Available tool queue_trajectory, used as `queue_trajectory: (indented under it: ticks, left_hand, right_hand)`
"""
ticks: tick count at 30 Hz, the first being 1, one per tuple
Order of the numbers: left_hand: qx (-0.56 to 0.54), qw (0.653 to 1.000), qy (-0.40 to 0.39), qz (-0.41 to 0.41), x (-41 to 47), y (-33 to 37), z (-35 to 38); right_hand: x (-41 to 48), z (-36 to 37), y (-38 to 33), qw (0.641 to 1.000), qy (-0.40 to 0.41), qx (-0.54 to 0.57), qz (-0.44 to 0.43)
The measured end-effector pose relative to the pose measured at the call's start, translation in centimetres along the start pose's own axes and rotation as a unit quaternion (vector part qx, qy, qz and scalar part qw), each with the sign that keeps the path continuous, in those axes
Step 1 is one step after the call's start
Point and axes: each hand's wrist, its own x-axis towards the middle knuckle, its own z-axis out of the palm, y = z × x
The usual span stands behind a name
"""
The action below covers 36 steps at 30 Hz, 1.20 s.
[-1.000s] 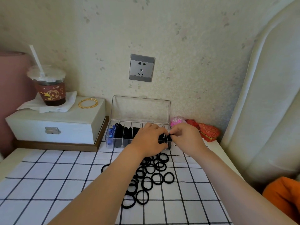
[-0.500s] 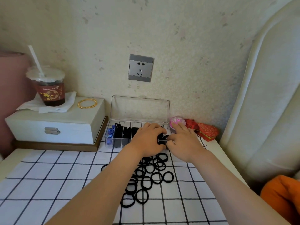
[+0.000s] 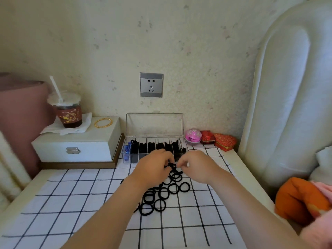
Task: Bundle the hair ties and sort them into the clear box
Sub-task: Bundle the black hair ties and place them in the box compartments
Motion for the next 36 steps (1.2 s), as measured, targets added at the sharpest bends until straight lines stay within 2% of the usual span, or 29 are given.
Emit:
queue_trajectory:
  ticks: [3, 7, 13, 18, 21, 24, 26, 29, 36]
  left_hand:
    - [0.008, 0.998, -0.053, -0.031, -2.0, 0.2, -0.4]
    - [0.008, 0.993, -0.097, -0.069, -3.9, 0.3, -0.8]
    - [0.007, 0.989, -0.073, -0.128, -6.5, -1.9, -2.4]
    - [0.061, 0.976, -0.061, -0.202, -7.6, -5.1, -4.0]
    - [0.07, 0.968, -0.074, -0.229, -7.7, -6.3, -4.5]
    - [0.069, 0.964, -0.091, -0.238, -7.4, -7.0, -4.4]
    - [0.086, 0.962, -0.111, -0.235, -7.0, -6.8, -4.1]
    - [0.102, 0.96, -0.122, -0.23, -6.0, -6.4, -3.5]
    - [0.156, 0.953, -0.111, -0.233, -4.3, -6.0, -2.1]
  right_hand:
    - [-1.1, 1.2, -0.4, 0.996, -0.077, -0.04, 0.015]
    - [-1.9, 2.0, -1.0, 0.987, -0.102, -0.12, 0.028]
    - [-1.5, 3.2, -1.6, 0.988, -0.093, -0.118, 0.035]
    - [-0.8, 3.2, -2.1, 0.984, -0.14, -0.105, 0.036]
    - [-0.7, 3.3, -2.0, 0.993, -0.111, -0.029, 0.003]
    - [-0.3, 2.4, -1.9, 0.997, -0.052, 0.064, 0.004]
    - [0.1, 1.9, -1.6, 0.996, -0.019, 0.084, 0.012]
    - [0.6, 1.7, -0.8, 0.998, 0.011, 0.047, 0.032]
    - [1.6, 2.9, 0.8, 0.998, -0.015, -0.037, 0.058]
